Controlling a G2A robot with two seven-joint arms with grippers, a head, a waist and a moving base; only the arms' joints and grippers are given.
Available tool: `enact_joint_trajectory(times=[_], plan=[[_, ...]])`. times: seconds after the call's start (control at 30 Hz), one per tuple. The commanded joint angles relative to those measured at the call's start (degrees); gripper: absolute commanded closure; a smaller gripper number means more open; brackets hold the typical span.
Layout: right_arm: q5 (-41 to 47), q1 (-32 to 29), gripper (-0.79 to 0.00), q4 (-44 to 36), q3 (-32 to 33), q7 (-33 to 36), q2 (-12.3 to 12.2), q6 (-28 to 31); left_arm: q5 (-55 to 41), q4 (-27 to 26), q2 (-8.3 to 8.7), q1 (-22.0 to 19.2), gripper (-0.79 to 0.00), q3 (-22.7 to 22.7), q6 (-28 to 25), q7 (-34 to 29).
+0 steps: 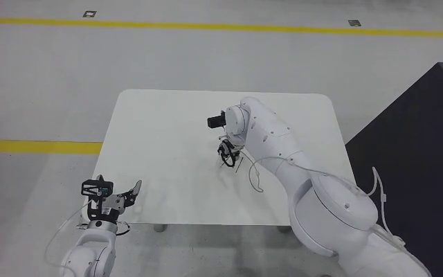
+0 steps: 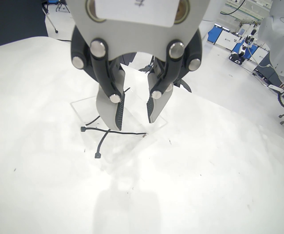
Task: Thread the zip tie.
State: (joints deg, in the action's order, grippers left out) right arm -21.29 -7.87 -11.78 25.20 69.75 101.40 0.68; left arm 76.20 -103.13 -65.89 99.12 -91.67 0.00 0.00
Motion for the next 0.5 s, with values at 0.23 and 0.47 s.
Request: enact_joint_trajectory(times=[0.23,0.47], plan=[[1.95,1.33,0.0,-2.5,2.2,0.52,-0.61,1.61,0.0,0.0,0.0,0.0,-0.785,0.0,0.0,0.0],[1.9,1.06,0.0,-4.43,2.89,0.21,-1.29,2.32,0.0,0.0,0.0,0.0,-0.785,0.0,0.0,0.0]])
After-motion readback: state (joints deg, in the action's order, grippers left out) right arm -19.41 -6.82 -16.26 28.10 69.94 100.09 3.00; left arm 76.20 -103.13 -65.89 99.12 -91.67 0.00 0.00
